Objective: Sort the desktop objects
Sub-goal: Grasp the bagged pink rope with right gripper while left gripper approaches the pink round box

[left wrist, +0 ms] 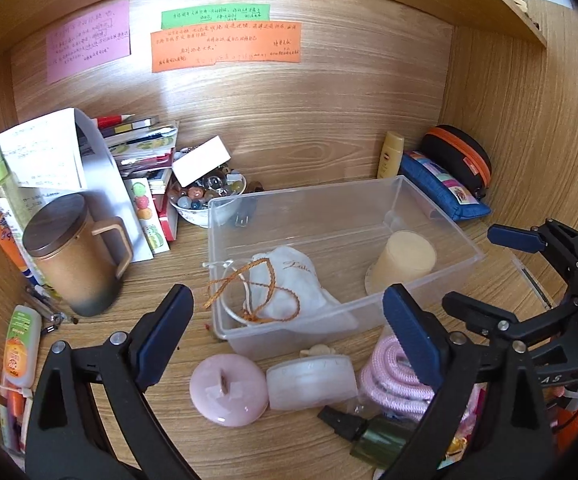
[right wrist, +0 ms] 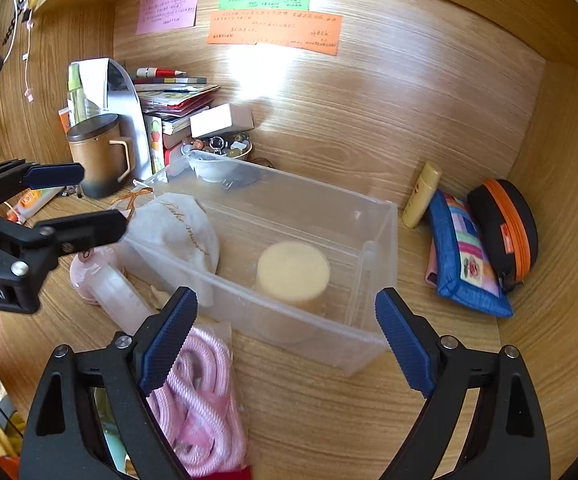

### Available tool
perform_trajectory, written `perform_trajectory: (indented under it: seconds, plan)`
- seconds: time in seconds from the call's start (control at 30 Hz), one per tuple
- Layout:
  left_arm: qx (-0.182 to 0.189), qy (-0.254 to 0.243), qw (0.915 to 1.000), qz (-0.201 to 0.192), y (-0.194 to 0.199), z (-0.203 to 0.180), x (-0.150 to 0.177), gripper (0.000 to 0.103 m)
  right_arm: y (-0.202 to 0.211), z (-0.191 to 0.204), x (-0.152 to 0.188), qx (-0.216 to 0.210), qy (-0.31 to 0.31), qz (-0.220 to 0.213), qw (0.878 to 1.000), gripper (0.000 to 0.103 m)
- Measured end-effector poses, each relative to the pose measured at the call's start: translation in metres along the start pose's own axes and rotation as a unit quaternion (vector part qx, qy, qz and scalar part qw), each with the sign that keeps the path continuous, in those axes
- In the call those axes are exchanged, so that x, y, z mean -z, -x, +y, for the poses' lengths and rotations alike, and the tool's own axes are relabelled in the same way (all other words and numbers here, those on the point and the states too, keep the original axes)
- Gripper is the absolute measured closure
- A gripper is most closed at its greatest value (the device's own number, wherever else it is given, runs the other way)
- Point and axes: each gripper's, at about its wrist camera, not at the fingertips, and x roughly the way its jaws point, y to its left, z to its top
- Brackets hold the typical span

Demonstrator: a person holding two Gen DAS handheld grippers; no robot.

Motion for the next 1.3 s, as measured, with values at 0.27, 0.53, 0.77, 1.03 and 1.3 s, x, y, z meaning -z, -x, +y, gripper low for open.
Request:
perform_trajectory:
  seconds: [0.27,0.53,0.77,1.03,1.3]
  plan:
    - [-0.019,0.008,0.9998,0.004,0.018,0.01,0.022,0.006,0.015,-0.009,0.02,-0.017,-0.037,0.001,0.999,0.008]
    - [-0.036,0.026,0.9986,0.027,0.023,0.022,0.05,0.006,0.023,-0.008,0.036,-0.034,-0.054,0.002,0.998,0.008]
    - [-0.04,0.041,0.9971,0.05,0.017,0.029,0.071,0.006,0.022,-0.004,0.05,-0.046,-0.065,0.013,0.997,0.008]
    - [-0.044,0.047,0.9946,0.081,-0.002,0.036,0.086,0.006,0.012,0.003,0.064,-0.058,-0.072,0.035,0.995,0.008]
    - [-0.053,0.042,0.9904,0.121,-0.028,0.047,0.093,0.006,-0.013,0.011,0.072,-0.105,-0.09,0.071,0.988,0.008]
